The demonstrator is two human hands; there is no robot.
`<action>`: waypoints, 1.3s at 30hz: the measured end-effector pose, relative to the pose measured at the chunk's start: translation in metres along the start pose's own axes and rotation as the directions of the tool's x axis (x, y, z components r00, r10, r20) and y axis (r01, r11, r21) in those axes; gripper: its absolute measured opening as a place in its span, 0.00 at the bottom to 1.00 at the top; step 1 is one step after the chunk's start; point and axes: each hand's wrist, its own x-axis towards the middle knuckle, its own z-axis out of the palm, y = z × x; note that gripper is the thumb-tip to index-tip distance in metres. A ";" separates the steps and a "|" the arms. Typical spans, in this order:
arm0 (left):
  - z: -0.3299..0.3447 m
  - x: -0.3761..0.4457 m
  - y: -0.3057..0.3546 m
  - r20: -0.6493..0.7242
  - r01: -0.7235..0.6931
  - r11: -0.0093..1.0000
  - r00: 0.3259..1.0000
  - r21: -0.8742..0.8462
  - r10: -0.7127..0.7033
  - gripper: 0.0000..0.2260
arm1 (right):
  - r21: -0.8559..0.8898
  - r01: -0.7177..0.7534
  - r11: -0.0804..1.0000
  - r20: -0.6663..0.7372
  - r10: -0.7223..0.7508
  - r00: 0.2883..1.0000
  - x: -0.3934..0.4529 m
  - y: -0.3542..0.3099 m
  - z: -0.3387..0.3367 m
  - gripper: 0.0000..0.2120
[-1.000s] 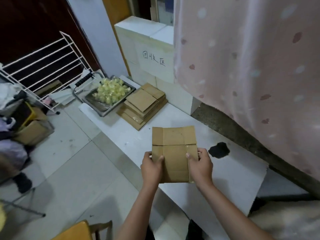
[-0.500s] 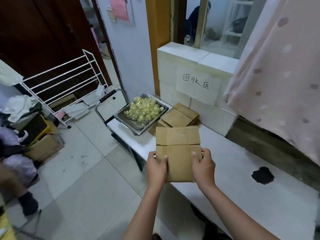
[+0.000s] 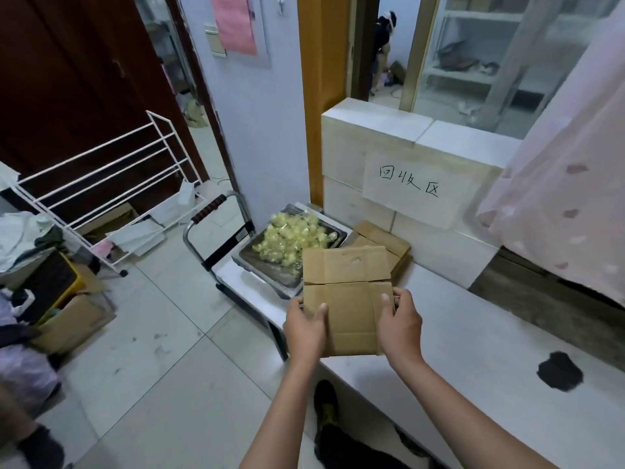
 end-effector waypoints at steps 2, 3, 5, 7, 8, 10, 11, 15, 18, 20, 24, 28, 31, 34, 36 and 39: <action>0.003 0.025 0.002 0.019 -0.009 1.000 1.000 0.014 0.009 0.14 | 0.006 -0.015 1.000 -0.022 0.015 1.000 0.017 0.001 0.018 0.08; 0.006 0.039 0.004 0.031 -0.017 0.999 0.999 0.036 0.016 0.14 | 0.014 -0.026 1.000 -0.032 0.026 0.999 0.027 0.002 0.028 0.10; 0.011 0.066 0.009 0.050 -0.029 0.995 0.998 0.092 0.025 0.14 | 0.031 -0.057 0.998 -0.048 0.058 0.997 0.048 0.003 0.047 0.10; 0.015 0.096 0.016 0.087 -0.047 0.989 0.996 0.139 0.035 0.14 | 0.048 -0.083 0.995 -0.069 0.086 0.994 0.069 0.003 0.067 0.11; 0.018 0.111 0.020 0.108 -0.057 0.984 0.993 0.170 0.039 0.14 | 0.051 -0.097 0.994 -0.084 0.101 0.991 0.078 0.003 0.075 0.11; 0.023 0.138 0.028 0.140 -0.068 0.967 0.990 0.246 0.034 0.15 | 0.045 -0.144 0.989 -0.115 0.148 0.982 0.094 0.004 0.090 0.12; 0.027 0.150 0.033 0.158 -0.076 0.957 0.987 0.280 0.033 0.15 | 0.048 -0.163 0.985 -0.131 0.168 0.977 0.101 0.004 0.095 0.12; 0.052 0.196 0.044 0.240 -0.098 0.934 0.971 0.342 0.014 0.17 | 0.069 -0.231 0.971 -0.165 0.239 0.957 0.131 0.005 0.110 0.14; 0.071 0.215 0.049 0.288 -0.121 0.924 0.958 0.362 0.012 0.16 | 0.082 -0.273 0.958 -0.190 0.284 0.940 0.150 0.005 0.112 0.16; 0.084 0.223 0.053 0.304 -0.121 0.919 0.953 0.375 0.001 0.17 | 0.088 -0.291 0.953 -0.215 0.304 0.928 0.160 0.005 0.110 0.15; 0.112 0.243 0.058 0.393 -0.160 0.901 0.920 0.403 -0.013 0.16 | 0.092 -0.332 0.939 -0.252 0.344 0.904 0.178 0.009 0.107 0.17; 0.136 0.255 0.060 0.463 -0.217 0.868 0.886 0.447 -0.016 0.15 | 0.121 -0.407 0.905 -0.290 0.424 0.858 0.190 0.020 0.108 0.18; 0.152 0.264 0.057 0.525 -0.345 0.790 0.850 0.507 0.034 0.15 | 0.119 -0.442 0.889 -0.323 0.455 0.830 0.199 0.031 0.113 0.17; 0.165 0.269 0.056 0.629 -0.491 0.664 0.776 0.564 0.040 0.27 | 0.154 -0.504 0.850 -0.333 0.525 0.783 0.208 0.042 0.117 0.16; 0.173 0.268 0.052 0.700 -0.588 0.583 0.713 0.561 0.045 0.33 | 0.200 -0.521 0.830 -0.347 0.557 0.754 0.213 0.048 0.121 0.12; 0.184 0.265 0.041 0.785 -0.715 0.427 0.620 0.554 0.019 0.33 | 0.208 -0.538 0.817 -0.371 0.575 0.729 0.227 0.055 0.122 0.07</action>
